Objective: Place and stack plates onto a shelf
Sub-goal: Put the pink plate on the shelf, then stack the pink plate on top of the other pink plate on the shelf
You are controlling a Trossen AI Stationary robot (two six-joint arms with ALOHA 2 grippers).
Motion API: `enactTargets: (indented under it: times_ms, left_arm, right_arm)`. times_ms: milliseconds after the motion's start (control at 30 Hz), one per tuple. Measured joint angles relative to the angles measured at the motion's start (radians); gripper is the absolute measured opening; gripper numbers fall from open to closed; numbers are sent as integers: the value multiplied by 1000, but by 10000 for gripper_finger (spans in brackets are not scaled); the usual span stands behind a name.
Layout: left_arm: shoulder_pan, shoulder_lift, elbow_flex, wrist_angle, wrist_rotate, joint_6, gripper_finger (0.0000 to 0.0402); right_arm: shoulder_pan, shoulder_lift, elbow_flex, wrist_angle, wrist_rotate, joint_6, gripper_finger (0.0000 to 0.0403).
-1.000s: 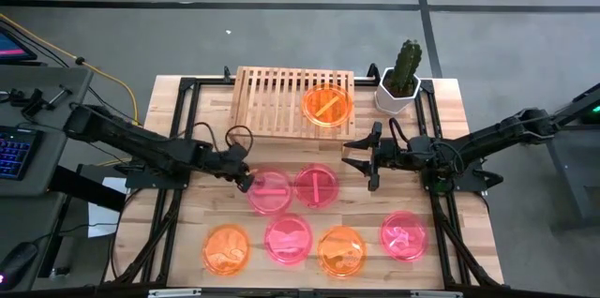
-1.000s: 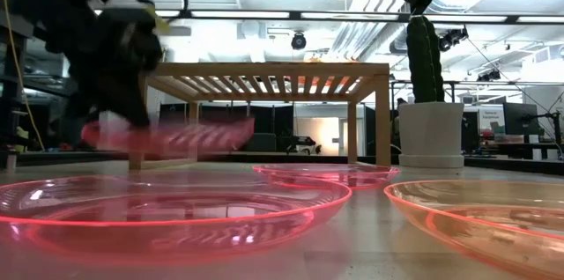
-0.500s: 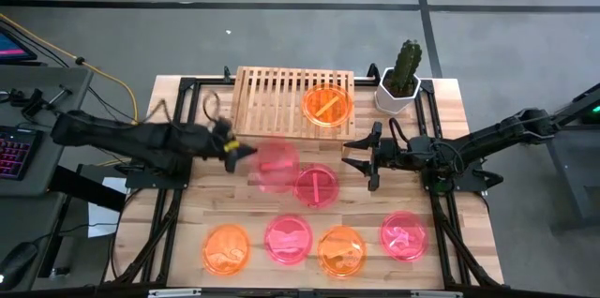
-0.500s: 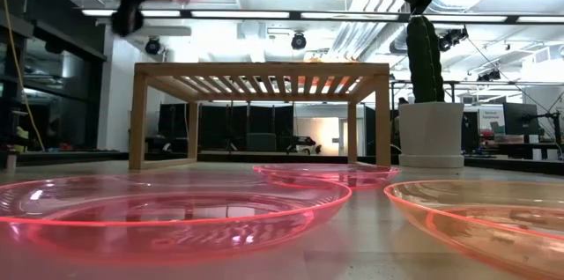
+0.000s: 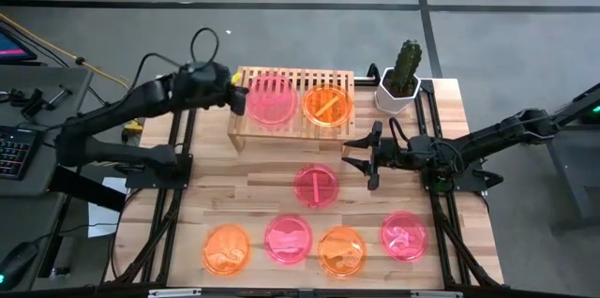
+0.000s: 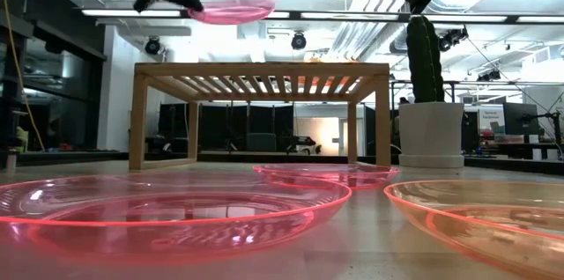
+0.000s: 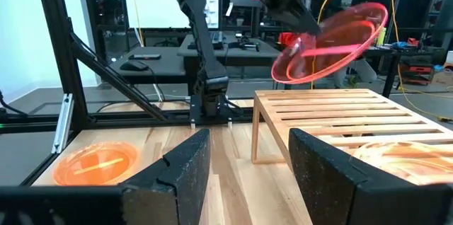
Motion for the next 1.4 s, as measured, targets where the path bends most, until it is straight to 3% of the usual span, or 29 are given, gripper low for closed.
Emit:
enactTargets:
  times_ms: [133,300,833,1400]
  left_arm:
    - [110,72,0,-5,109,12,0]
    - [174,134,0,-4,156,26,0]
    - [196,197,-1,-46,142,108,10]
    - [196,198,0,-45,114,177,82]
  right_arm:
    - [-10,0,0,-3,0,3,185]
    - [-14,0,0,-23,0,22,185]
    - [-14,0,0,-30,0,27,185]
    - [-14,0,0,-30,0,27,185]
